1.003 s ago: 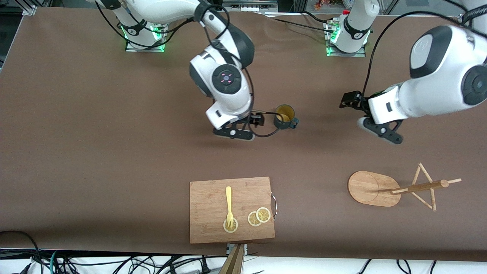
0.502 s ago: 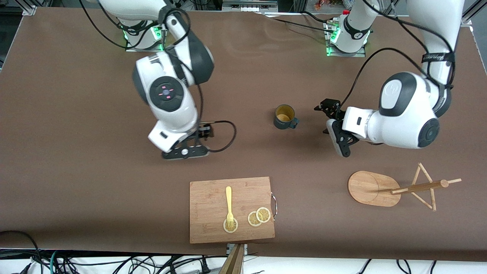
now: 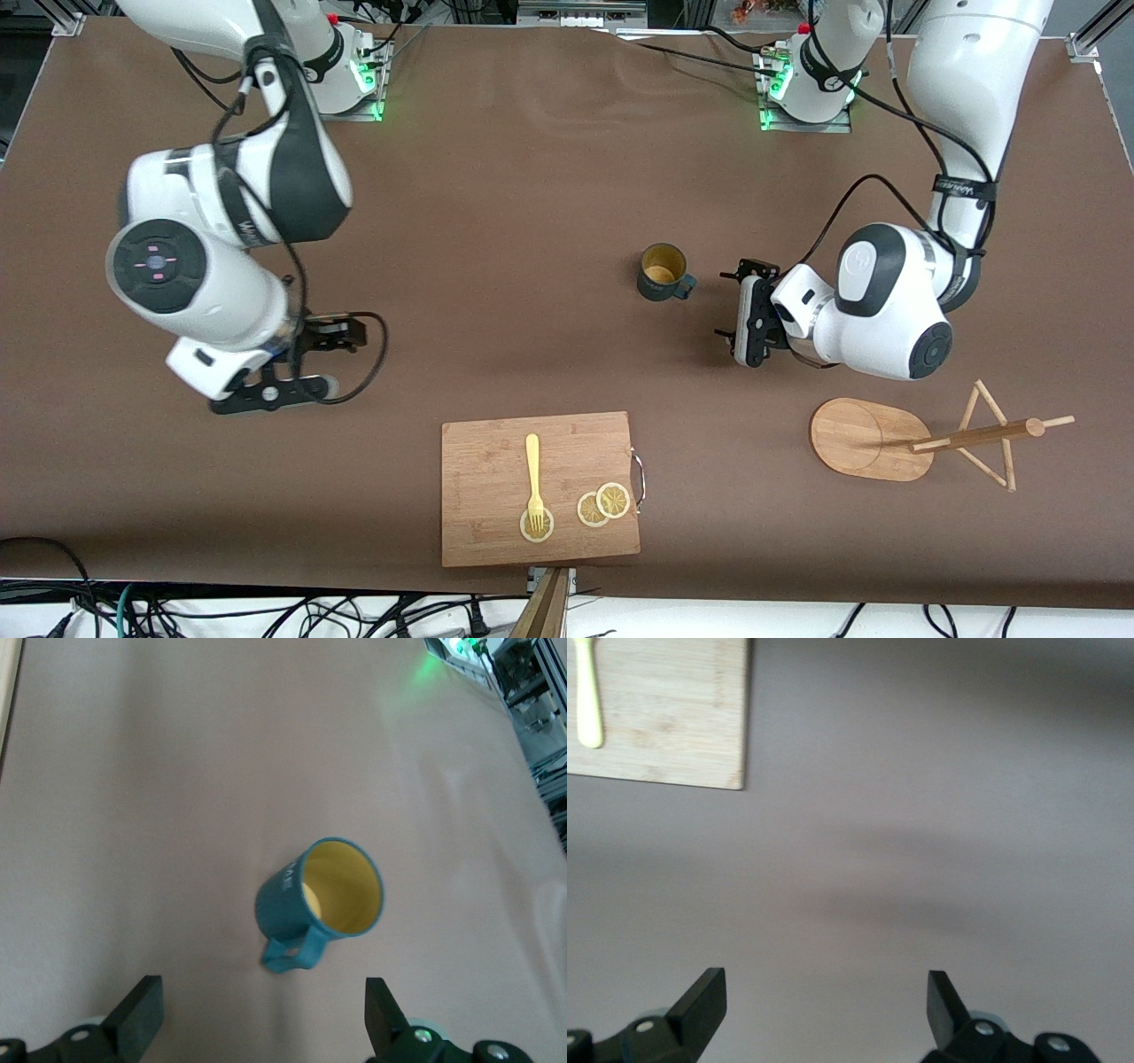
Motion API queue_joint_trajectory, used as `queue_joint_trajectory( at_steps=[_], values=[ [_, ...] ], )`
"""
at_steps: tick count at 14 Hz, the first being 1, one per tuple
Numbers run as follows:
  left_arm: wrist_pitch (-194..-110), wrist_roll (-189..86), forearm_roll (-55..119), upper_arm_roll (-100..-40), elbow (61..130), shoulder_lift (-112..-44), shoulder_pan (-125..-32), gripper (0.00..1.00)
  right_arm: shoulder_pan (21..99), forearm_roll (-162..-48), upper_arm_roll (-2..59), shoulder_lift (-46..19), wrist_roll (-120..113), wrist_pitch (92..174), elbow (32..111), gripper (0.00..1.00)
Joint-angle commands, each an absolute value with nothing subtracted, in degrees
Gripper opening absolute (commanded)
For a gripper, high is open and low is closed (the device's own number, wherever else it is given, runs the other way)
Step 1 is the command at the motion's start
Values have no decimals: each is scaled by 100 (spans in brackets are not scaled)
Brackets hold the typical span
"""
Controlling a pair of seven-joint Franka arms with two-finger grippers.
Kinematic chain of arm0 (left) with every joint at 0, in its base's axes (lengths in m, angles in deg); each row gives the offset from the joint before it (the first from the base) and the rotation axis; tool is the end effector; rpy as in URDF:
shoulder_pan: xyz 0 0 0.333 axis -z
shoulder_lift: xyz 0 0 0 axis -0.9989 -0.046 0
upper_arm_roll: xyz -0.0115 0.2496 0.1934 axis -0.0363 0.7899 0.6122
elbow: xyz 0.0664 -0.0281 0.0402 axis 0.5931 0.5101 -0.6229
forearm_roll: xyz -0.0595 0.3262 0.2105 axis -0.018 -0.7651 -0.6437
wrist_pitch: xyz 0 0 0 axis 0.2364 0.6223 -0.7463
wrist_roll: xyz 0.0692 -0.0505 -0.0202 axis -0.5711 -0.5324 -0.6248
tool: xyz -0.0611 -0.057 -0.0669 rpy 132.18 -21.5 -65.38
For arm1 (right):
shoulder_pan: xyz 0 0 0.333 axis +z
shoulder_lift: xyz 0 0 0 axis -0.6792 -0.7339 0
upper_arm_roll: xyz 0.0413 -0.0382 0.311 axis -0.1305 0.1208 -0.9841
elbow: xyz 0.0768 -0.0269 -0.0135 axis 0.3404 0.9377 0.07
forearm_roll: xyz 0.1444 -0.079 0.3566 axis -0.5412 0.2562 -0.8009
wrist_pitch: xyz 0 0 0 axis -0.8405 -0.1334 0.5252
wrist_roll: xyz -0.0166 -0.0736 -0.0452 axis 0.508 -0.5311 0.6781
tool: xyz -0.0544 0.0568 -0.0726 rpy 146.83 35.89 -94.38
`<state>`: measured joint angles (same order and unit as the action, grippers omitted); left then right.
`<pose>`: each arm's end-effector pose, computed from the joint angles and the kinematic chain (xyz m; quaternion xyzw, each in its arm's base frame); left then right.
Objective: Pass cup and hang on rack
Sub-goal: 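Withdraw the right gripper while the left gripper lowers to the mug handle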
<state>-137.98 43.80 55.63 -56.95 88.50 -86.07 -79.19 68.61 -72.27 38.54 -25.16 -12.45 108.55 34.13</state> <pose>0.6247 -0.1864 0.2708 0.6798 -0.6493 0.0212 0.3405 0.6905 0.1925 0.4745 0.9956 0.0753 -0.0333 0.0454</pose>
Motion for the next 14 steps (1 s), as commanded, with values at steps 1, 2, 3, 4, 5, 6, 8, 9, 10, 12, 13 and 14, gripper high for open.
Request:
queue_joint_trajectory(
  at_steps=[1,2,3,4,5,6,8,9,10,12,13,14],
  values=[
    [-14460,5638,6197,-5690,9498,-8565,-7910,100,6434,-7232,3714,-2220,-1186,10698,3498,100],
    [-14653,6121,6443,-5690,9675,-8565,-7910,100,6301,-7223,3705,-2097,-1169,10689,3533,100],
    [-14716,6457,6655,-5682,9842,-8565,-7928,100,6169,-7223,3705,-1878,-1151,10672,3716,100],
    [-14717,6634,6692,-5681,9887,-8556,-7954,100,5968,-7214,3687,-1623,-1151,10707,3988,100],
    [-14708,6749,6701,-5681,9913,-8556,-7972,100,5740,-7223,3539,-1369,-1142,10716,4260,100],
    [-14726,6794,6744,-5681,10044,-8522,-7981,100,5424,-7206,3346,-1122,-960,10716,4524,100],
    [-14752,7108,6964,-5681,10229,-8504,-7998,100,5010,-7170,3160,-814,-293,10733,4824,100],
    [-14813,7354,7121,-5681,10334,-8495,-7998,100,4947,-7153,3151,-682,-212,10725,4904,100],
    [-14857,7592,7227,-5681,10449,-8486,-8007,100,4877,-7153,3151,-524,-219,10690,5035,100],
    [-15067,8110,7386,-5681,10616,-8504,-7998,100,4692,-7126,3090,-172,-202,10716,5343,100],
    [-15147,8208,7439,-5690,10765,-8486,-7990,100,4657,-7092,3072,-23,-193,10716,5509,100],
    [-15148,8366,7561,-5690,10871,-8477,-7990,100,4656,-6830,3020,144,-193,10681,5624,100]
  ],
)
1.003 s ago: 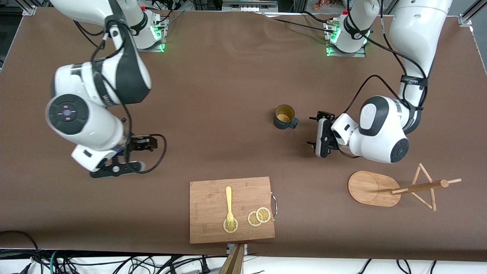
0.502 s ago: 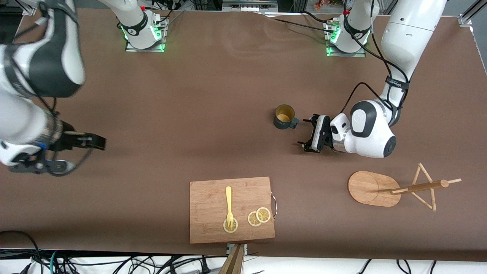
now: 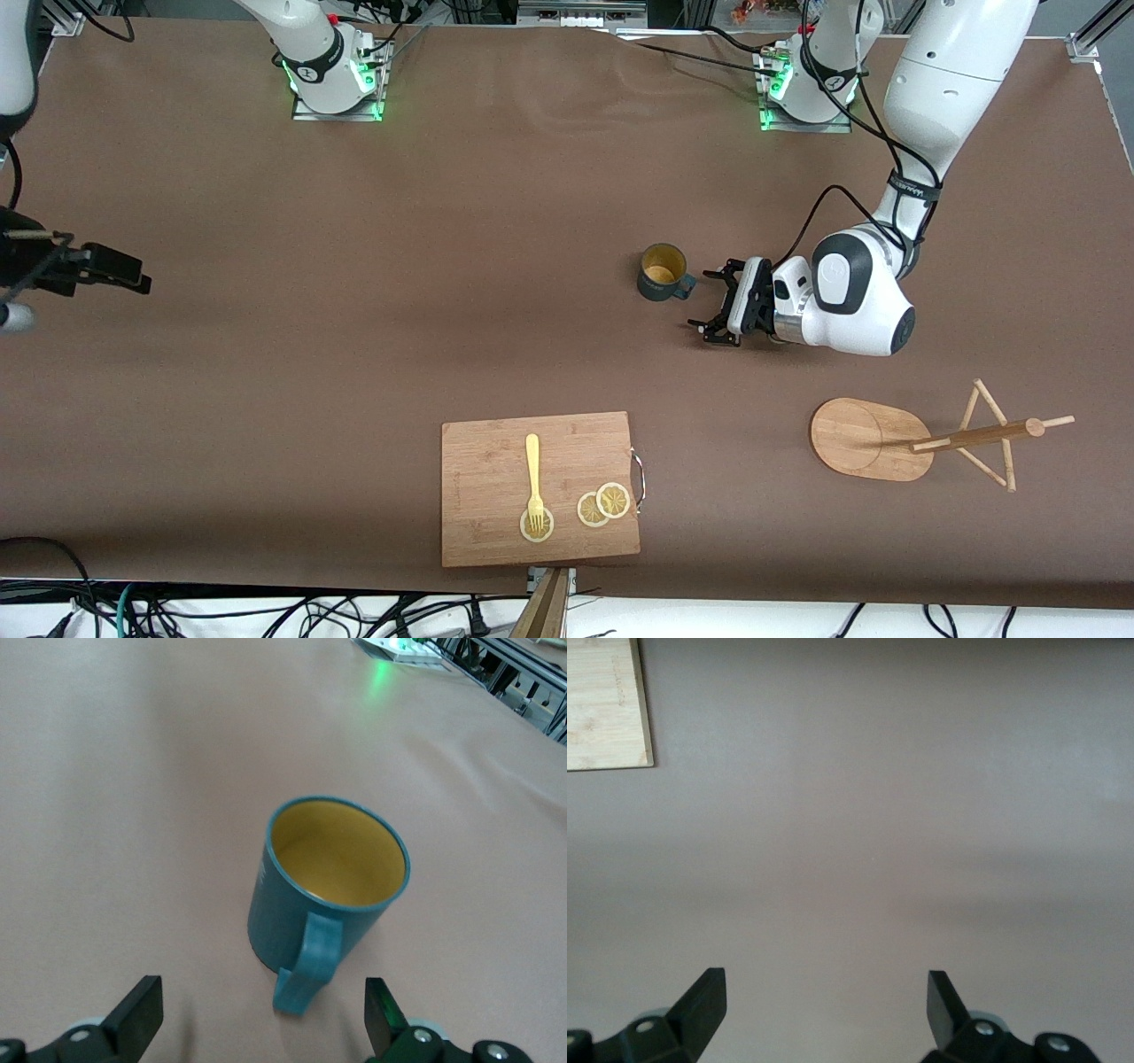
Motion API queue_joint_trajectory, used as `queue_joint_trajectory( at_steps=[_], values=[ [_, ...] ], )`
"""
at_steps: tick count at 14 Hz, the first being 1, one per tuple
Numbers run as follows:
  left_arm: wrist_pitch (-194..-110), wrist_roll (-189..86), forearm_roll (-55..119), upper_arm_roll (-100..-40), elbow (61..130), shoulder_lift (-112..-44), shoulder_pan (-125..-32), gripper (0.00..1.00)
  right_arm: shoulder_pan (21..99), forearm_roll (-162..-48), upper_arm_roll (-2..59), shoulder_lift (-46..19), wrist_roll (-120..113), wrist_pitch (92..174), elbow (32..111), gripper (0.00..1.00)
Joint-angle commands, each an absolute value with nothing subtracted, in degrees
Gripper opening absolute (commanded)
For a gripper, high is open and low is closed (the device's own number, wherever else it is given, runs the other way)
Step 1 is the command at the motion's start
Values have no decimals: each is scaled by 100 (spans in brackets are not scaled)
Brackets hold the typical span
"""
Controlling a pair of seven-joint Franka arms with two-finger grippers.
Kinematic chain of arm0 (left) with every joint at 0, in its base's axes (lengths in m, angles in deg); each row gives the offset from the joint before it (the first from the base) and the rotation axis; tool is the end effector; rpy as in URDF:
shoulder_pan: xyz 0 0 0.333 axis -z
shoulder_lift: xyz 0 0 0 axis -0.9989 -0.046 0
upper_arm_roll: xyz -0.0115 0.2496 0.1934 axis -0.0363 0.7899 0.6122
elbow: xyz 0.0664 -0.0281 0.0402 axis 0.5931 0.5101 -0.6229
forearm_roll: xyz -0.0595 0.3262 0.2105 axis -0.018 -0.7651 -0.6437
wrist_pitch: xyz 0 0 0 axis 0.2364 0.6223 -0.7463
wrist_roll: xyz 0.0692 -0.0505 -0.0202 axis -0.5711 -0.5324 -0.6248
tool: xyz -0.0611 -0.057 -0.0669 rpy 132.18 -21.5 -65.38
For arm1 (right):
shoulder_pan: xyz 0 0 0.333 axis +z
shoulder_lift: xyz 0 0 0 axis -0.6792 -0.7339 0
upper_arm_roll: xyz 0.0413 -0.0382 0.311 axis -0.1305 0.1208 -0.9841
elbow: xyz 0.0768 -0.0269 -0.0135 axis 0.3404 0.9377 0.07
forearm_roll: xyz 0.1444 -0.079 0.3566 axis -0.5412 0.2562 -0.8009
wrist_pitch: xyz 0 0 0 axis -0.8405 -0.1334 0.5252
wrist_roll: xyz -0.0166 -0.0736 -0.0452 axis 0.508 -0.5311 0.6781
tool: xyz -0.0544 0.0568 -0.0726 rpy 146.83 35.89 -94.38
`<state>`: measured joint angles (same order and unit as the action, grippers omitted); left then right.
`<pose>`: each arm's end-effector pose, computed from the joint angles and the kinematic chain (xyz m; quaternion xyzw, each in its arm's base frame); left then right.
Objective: Pass cup and hang on rack
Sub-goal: 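Withdraw the right gripper while the left gripper lowers to the mug handle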
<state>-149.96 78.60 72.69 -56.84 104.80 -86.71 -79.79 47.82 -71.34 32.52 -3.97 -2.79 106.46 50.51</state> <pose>0.5651 -0.1706 0.1695 0.5726 -0.7066 0.1637 0.3822 0.6255 -0.0280 0.5794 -0.9996 -0.0141 0.0224 0.0110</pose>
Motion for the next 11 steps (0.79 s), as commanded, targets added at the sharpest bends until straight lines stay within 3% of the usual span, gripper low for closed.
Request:
queue_joint_trajectory(
  at_steps=[1,5,6,7,8,10,11],
  values=[
    [-15148,8602,7719,-5690,10959,-8477,-7998,100,4613,-6671,2985,224,-176,10654,5669,100],
    [-15156,9368,8491,-5682,11293,-8486,-7937,100,4472,-6608,2975,541,-184,10628,5669,100],
    [-15156,9578,8668,-5681,11311,-8495,-7919,93,4394,-6634,2975,611,-193,10628,5721,100],
    [-15165,9659,8722,-5690,11372,-8495,-7919,83,4375,-6634,2975,725,-202,10619,5783,100],
    [-15156,9668,8722,-5690,11390,-8495,-7919,67,4375,-6599,2975,839,-228,10610,5862,100],
    [-15139,9712,8757,-5682,11452,-8495,-7928,25,4375,-6573,2967,910,-185,10610,5941,100],
    [-15139,9747,8757,-5690,11452,-8495,-7937,9,4375,-6564,2932,945,-176,10593,5985,100]
  ],
)
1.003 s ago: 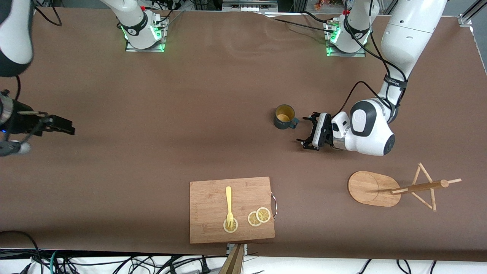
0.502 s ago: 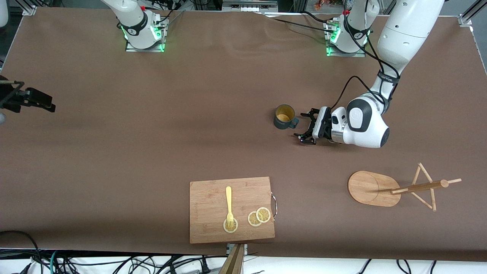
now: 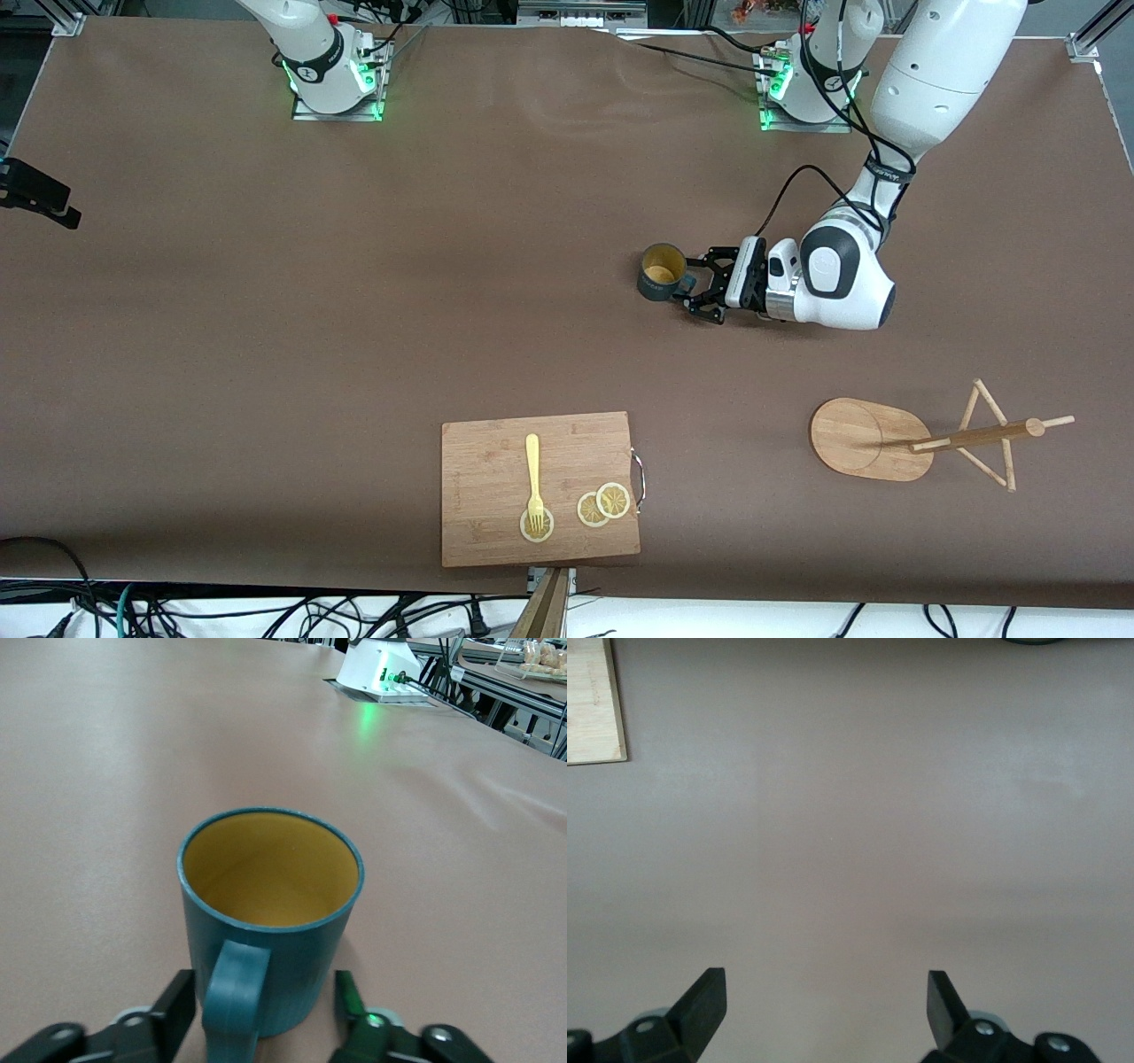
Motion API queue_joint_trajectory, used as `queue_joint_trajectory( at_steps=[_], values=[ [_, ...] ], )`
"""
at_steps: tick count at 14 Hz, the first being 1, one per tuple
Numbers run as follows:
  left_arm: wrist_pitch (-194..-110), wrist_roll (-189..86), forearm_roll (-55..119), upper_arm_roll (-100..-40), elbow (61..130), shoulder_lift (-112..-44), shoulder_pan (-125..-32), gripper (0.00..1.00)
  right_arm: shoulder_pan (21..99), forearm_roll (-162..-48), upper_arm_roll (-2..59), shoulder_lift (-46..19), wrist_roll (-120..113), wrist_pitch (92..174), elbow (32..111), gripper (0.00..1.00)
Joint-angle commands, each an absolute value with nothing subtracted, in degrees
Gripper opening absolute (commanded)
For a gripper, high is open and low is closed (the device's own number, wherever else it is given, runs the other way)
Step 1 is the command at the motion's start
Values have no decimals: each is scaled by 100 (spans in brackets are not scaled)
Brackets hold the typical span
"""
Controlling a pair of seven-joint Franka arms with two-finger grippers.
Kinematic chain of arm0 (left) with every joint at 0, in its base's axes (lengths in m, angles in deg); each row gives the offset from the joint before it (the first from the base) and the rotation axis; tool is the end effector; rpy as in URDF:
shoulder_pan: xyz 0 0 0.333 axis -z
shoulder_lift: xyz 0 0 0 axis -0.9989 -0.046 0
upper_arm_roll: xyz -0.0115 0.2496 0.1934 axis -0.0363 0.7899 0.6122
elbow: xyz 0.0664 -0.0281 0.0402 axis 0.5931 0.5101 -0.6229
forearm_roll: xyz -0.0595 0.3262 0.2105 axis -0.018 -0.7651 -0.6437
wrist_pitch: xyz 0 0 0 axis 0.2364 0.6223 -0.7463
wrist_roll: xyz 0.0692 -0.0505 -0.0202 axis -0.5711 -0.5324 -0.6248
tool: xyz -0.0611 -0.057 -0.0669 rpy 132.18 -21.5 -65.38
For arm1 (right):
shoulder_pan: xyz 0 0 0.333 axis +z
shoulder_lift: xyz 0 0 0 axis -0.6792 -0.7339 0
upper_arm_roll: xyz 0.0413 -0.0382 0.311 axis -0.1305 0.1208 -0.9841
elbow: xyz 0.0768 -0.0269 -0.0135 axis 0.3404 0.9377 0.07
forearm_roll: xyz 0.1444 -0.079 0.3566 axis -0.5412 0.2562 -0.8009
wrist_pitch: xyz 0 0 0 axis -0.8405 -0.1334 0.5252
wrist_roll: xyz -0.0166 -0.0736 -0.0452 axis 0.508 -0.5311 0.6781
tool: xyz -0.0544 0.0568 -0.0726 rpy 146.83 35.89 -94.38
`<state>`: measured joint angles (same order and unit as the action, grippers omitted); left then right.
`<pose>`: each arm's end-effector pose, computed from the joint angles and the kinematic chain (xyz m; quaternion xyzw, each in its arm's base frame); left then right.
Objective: Pass cup and hang on rack
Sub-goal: 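Close the left gripper on the teal mug handle, then carry the mug with the left gripper and hang its handle on the rack peg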
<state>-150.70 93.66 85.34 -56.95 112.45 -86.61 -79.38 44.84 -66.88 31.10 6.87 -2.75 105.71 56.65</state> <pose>0.5202 -0.1743 0.1339 0.5408 -0.6918 0.2379 0.4152 0.5674 -0.0580 0.6399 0.9999 -0.0012 0.0085 0.0149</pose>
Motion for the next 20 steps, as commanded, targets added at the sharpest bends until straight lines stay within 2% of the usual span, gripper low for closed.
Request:
queue_joint_trajectory(
  at_steps=[1,7,12,17,20],
  values=[
    [-15130,9765,8757,-5690,11452,-8495,-7937,0,4349,-6529,2844,945,-123,10558,5977,100],
    [-14937,9660,8757,-5681,11417,-8259,-8191,0,4410,-6388,2791,691,-70,10434,5704,100],
    [-14112,7669,7829,-5506,11373,-7625,-8542,0,4472,-6397,2764,655,-79,10435,5704,100],
    [-13110,6015,6501,-5488,10759,-7563,-9447,0,4507,-6450,2747,603,-166,10487,5660,100],
    [-12539,4734,6297,-5444,10468,-7554,-9895,0,4542,-6441,2712,594,-158,10513,5660,100]
  ],
)
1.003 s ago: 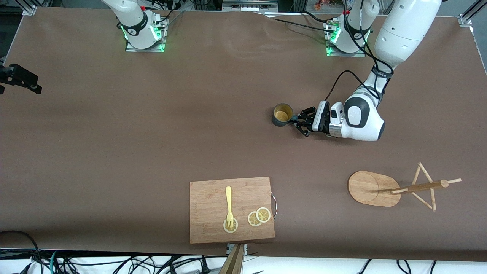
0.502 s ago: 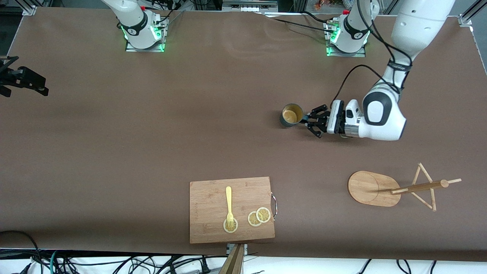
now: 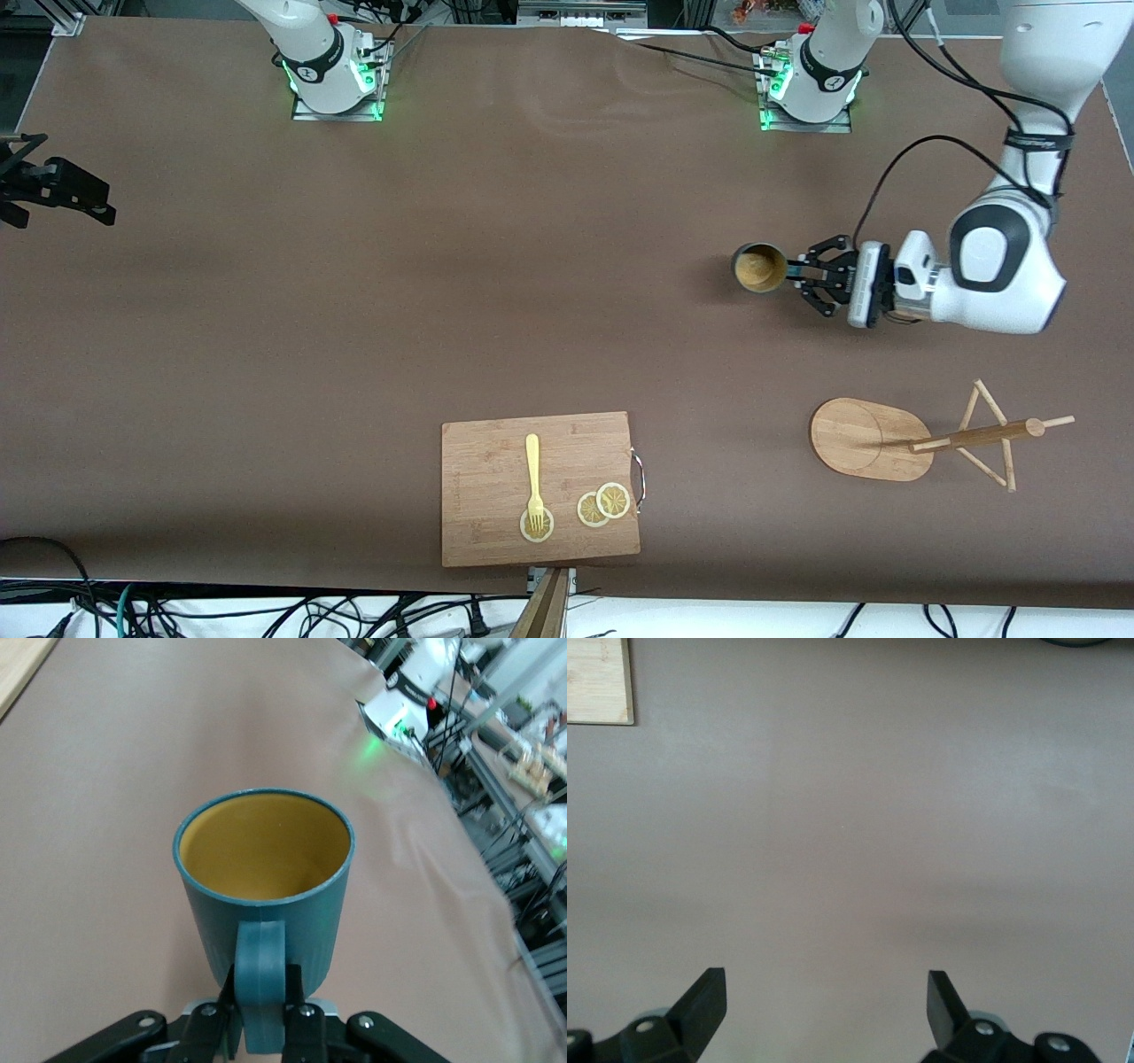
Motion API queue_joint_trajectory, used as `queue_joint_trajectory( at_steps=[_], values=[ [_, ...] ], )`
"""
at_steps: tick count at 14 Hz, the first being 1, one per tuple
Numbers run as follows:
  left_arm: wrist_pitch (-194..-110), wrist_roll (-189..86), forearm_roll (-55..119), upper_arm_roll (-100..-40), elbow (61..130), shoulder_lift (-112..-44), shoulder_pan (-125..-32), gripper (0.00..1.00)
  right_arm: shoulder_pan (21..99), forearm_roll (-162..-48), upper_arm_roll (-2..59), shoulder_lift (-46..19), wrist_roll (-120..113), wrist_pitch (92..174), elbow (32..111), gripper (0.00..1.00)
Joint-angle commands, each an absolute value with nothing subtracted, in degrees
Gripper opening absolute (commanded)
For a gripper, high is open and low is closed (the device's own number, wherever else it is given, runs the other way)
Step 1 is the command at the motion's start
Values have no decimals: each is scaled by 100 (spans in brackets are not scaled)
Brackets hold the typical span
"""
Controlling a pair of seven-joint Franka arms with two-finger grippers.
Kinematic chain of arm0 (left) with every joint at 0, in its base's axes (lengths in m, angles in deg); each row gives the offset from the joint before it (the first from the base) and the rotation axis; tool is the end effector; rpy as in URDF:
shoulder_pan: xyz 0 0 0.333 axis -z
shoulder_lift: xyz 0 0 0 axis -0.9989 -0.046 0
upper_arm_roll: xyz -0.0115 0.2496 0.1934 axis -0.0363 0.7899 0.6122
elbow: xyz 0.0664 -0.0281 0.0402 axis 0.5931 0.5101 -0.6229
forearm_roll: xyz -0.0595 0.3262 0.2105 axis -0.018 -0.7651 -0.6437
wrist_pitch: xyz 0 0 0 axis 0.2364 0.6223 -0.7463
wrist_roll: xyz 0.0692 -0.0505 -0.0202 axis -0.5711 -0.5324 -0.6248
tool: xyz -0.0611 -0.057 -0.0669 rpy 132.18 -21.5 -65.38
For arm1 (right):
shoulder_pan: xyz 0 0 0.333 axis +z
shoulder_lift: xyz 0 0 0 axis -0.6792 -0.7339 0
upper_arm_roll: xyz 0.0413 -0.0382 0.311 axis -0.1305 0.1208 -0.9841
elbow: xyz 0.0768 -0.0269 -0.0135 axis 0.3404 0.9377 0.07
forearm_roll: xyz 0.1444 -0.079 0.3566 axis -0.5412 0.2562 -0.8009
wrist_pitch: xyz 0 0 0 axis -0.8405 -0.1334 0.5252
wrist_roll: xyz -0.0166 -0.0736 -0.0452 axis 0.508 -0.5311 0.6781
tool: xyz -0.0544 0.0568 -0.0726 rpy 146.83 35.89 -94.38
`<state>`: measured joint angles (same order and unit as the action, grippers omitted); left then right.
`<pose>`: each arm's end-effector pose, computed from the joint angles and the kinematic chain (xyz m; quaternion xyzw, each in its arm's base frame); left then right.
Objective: Pass cup and hang on rack
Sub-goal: 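Carry the mug with the left gripper and hang its handle on the rack peg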
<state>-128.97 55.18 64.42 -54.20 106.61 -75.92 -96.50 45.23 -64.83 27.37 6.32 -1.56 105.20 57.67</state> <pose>0.5558 0.0007 0.2619 0.7053 -0.5377 0.0770 0.4556 0.5718 -0.0222 0.6252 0.9985 0.0445 -0.0107 0.0295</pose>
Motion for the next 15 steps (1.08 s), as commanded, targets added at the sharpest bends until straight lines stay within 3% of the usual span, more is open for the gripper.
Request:
queue_joint_trajectory(
  at_steps=[1,9,15],
  values=[
    [-12372,4259,6297,-5435,10372,-7589,-10114,0,4542,-6449,2712,594,-158,10505,5660,100],
    [-11500,1234,7437,-5444,9599,-8080,-11214,0,4665,-6450,2677,594,-193,10505,5660,100],
    [-10613,-454,8861,-5453,8105,-9451,-11549,0,4709,-6450,2677,594,-202,10513,5660,100]
  ],
)
